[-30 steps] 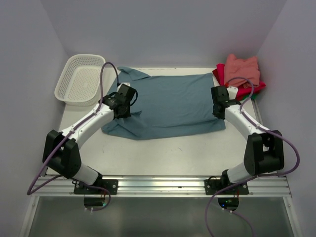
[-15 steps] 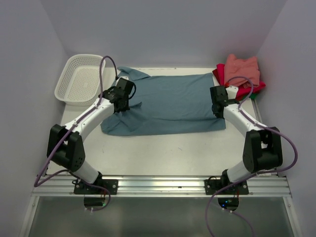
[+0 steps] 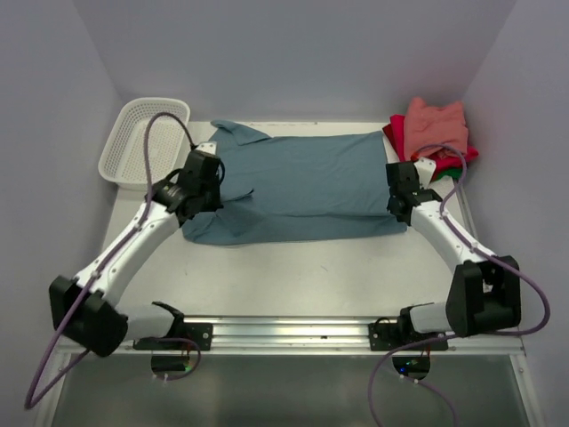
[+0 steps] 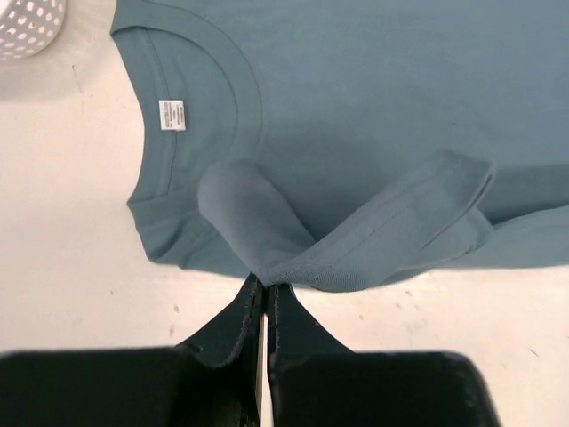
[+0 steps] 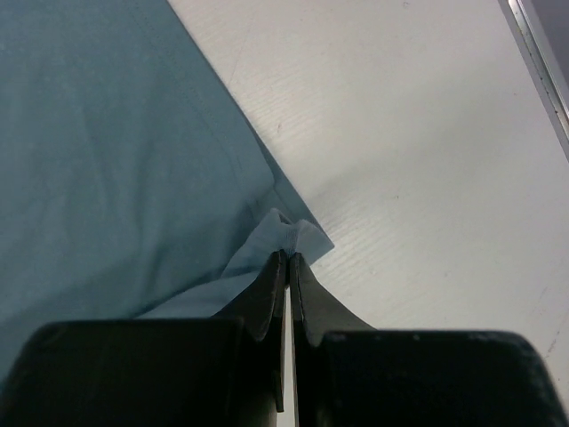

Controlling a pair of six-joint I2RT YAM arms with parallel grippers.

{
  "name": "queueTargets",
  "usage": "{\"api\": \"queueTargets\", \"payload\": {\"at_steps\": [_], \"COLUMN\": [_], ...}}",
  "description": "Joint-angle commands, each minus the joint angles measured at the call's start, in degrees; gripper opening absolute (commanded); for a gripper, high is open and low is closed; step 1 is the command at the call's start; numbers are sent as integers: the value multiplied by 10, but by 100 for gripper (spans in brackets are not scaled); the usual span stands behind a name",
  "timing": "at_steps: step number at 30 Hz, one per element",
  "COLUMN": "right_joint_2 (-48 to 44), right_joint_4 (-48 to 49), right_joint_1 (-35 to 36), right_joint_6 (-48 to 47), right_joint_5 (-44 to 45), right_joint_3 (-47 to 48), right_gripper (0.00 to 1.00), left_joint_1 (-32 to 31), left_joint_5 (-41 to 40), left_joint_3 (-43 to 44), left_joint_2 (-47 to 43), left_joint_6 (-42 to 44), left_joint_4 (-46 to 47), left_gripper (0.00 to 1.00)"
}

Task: Fold and stack the t-shirts
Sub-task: Fold the tshirt

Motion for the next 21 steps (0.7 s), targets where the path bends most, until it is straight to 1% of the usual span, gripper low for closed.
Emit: {"api": "queueTargets", "payload": {"at_steps": [1, 4, 7, 11, 13, 21], "right_joint_2": [-66, -88, -105, -121, -132, -135], "right_joint_4": [10, -11, -36, -55, -57, -61], "right_joint_1": [-3, -4, -3, -2, -3, -3], "right_joint_6": [-2, -3, -1, -2, -3, -3], "right_joint_5": [-30, -37, -53, -59, -59, -61], "right_joint_3": [-24, -33, -30, -29, -32, -37], "right_gripper": [0, 0, 0, 0, 0, 0], "left_joint_1": [-14, -24, -38, -85, -99, -102], "left_joint_5": [28, 40, 71, 92, 100, 122], "left_joint_3": [-25, -55, -90, -137, -146, -153], "left_joint_2": [-137, -204, -247, -288, -311, -383], "left_joint_6": [-42, -80, -116, -180, -196, -267], "left_joint_4": [-58, -98, -128, -167, -179, -230], "left_gripper": [0, 0, 0, 0, 0, 0]}}
